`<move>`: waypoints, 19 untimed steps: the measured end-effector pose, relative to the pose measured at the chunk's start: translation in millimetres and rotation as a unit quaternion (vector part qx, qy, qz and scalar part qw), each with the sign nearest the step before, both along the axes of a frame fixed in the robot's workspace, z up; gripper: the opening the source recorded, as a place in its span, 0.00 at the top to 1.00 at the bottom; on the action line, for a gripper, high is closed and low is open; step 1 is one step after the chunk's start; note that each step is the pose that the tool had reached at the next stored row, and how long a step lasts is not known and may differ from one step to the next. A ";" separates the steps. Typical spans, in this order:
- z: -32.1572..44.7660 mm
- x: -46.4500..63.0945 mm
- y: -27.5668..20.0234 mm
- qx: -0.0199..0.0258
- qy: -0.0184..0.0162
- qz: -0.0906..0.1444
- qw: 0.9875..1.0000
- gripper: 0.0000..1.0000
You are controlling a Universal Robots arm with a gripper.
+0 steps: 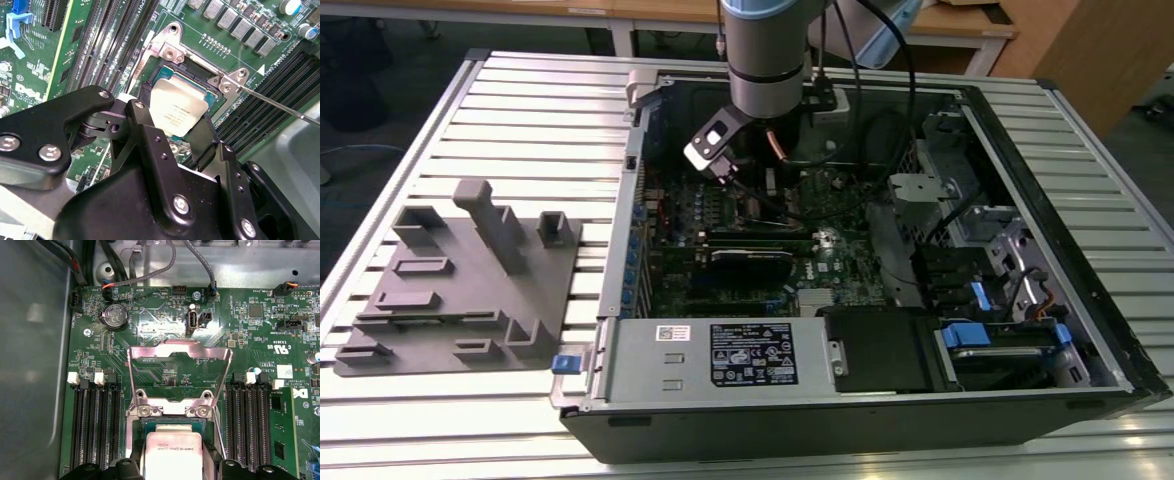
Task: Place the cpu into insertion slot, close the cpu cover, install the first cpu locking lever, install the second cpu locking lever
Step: 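Place the cpu into insertion slot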
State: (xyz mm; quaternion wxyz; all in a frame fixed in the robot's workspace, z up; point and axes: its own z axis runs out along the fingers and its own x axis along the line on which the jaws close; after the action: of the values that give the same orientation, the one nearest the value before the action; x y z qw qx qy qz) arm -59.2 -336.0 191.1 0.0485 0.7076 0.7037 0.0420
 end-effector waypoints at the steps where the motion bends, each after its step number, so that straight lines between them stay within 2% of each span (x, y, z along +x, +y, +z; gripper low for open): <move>1: -0.1 0.0 0.0 0.000 0.000 0.000 1.000 0.46; 19: -2.9 -0.2 -0.3 0.000 0.000 0.000 1.000 0.46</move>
State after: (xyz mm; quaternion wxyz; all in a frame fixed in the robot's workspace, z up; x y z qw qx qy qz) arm -59.4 -336.3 188.3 0.0486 0.7076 0.7037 0.0417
